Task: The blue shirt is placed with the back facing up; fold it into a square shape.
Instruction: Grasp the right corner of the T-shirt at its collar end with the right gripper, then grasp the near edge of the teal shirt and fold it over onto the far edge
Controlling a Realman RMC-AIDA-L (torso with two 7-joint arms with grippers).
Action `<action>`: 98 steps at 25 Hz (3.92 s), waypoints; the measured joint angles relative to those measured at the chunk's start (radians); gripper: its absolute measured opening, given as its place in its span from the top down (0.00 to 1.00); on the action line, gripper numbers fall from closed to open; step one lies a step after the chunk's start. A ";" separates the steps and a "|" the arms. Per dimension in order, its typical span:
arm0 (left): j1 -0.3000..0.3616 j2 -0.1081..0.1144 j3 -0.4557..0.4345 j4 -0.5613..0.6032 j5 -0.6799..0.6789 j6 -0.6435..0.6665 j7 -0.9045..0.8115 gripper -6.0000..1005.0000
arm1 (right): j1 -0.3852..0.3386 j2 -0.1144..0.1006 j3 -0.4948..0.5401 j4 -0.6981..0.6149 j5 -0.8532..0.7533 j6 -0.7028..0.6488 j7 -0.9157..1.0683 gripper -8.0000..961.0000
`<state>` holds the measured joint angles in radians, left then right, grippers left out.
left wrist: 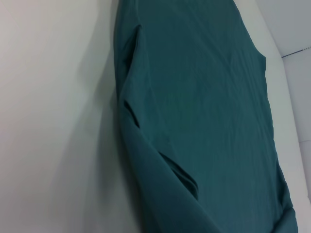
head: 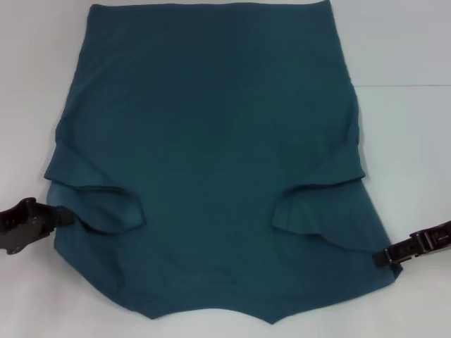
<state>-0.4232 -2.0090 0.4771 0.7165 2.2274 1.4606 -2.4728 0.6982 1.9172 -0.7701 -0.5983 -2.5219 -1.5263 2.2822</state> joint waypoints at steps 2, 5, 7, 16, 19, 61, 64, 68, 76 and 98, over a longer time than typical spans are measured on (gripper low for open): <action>0.000 0.000 0.000 0.000 0.000 0.000 0.000 0.98 | 0.001 0.002 -0.008 0.000 0.000 0.000 0.005 0.29; 0.000 0.000 0.000 0.001 0.000 -0.001 0.000 0.98 | 0.001 0.004 -0.018 -0.003 0.000 0.000 0.017 0.29; 0.000 0.000 0.000 0.000 0.000 -0.002 0.000 0.98 | 0.001 0.004 -0.017 -0.006 0.000 0.000 0.023 0.29; 0.000 -0.001 0.000 0.000 0.000 -0.004 0.000 0.98 | 0.001 0.002 -0.017 -0.009 0.000 0.026 0.048 0.29; 0.000 -0.001 0.000 0.000 0.000 -0.004 -0.001 0.98 | 0.004 0.006 -0.019 -0.007 0.000 0.025 0.046 0.29; 0.001 -0.001 0.000 -0.002 0.000 -0.016 0.000 0.98 | 0.044 0.050 -0.043 -0.009 0.002 0.000 0.077 0.57; 0.001 -0.001 0.000 -0.002 0.000 -0.016 0.000 0.98 | 0.043 0.049 -0.043 -0.009 0.002 0.000 0.079 0.73; 0.001 -0.001 0.000 -0.002 0.000 -0.016 0.000 0.98 | 0.041 0.048 -0.043 -0.009 0.002 0.000 0.079 0.88; 0.002 -0.001 0.000 0.000 0.000 -0.016 0.002 0.98 | 0.036 0.042 -0.029 -0.009 0.006 -0.005 0.075 0.97; 0.004 -0.001 0.000 0.003 0.000 -0.016 0.002 0.98 | 0.035 0.034 -0.029 -0.008 -0.012 -0.001 0.125 0.67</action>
<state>-0.4194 -2.0101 0.4771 0.7195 2.2274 1.4450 -2.4712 0.7334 1.9509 -0.7990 -0.6064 -2.5339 -1.5272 2.4074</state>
